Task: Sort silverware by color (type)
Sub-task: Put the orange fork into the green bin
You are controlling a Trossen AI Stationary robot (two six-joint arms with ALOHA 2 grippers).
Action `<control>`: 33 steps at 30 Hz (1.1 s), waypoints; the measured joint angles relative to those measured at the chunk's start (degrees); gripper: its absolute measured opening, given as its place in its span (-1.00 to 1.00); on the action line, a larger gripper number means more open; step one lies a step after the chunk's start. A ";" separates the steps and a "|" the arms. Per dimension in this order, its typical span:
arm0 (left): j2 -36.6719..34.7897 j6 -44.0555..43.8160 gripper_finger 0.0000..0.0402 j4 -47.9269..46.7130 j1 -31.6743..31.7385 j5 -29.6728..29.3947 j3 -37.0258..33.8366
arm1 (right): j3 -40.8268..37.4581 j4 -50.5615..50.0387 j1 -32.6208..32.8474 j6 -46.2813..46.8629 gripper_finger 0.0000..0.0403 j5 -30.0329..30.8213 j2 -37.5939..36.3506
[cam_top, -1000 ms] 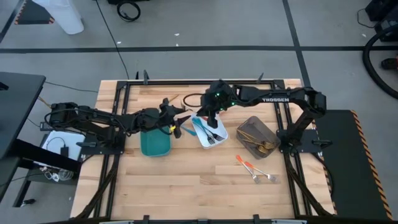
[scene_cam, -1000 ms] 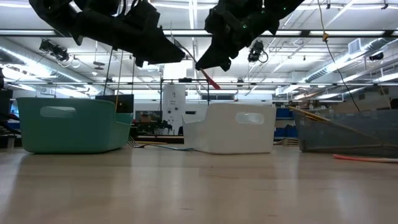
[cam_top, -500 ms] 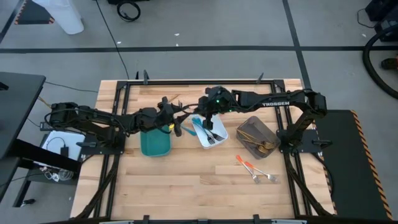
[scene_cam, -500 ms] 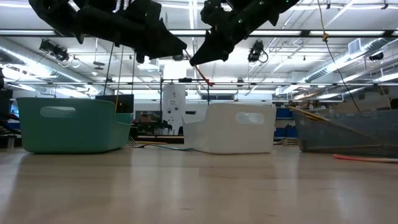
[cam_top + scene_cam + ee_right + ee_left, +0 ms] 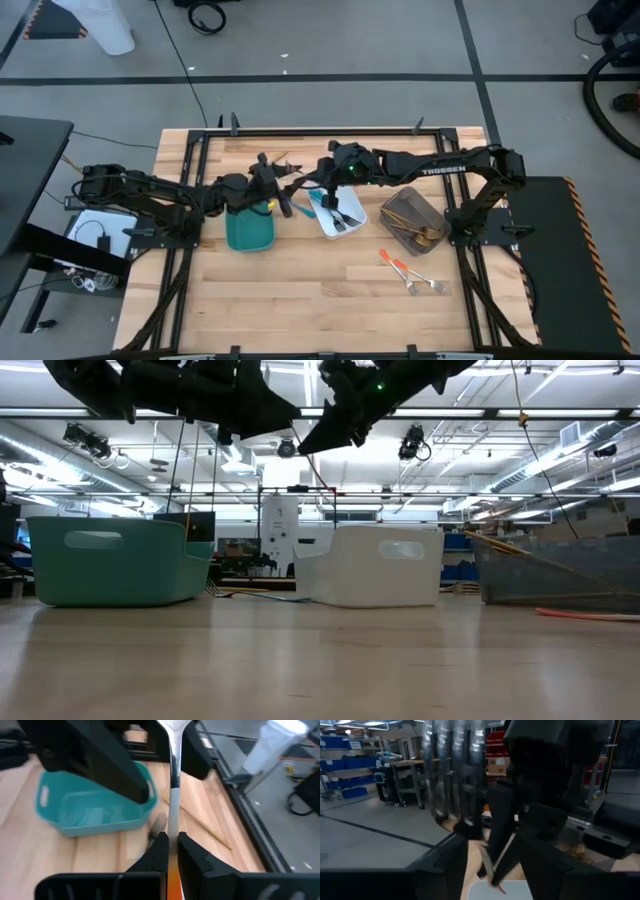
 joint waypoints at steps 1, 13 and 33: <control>0.00 0.09 -0.07 -0.10 -0.01 0.04 0.00 | 0.00 0.00 0.02 0.00 -0.87 -0.39 0.00; 0.00 -0.44 0.04 0.02 0.50 -0.36 0.00 | 0.00 2.44 0.42 0.03 -0.87 -2.07 0.00; 0.00 -0.65 -0.90 -0.34 0.46 2.48 0.00 | 0.00 3.29 0.37 0.37 -0.78 -5.33 0.07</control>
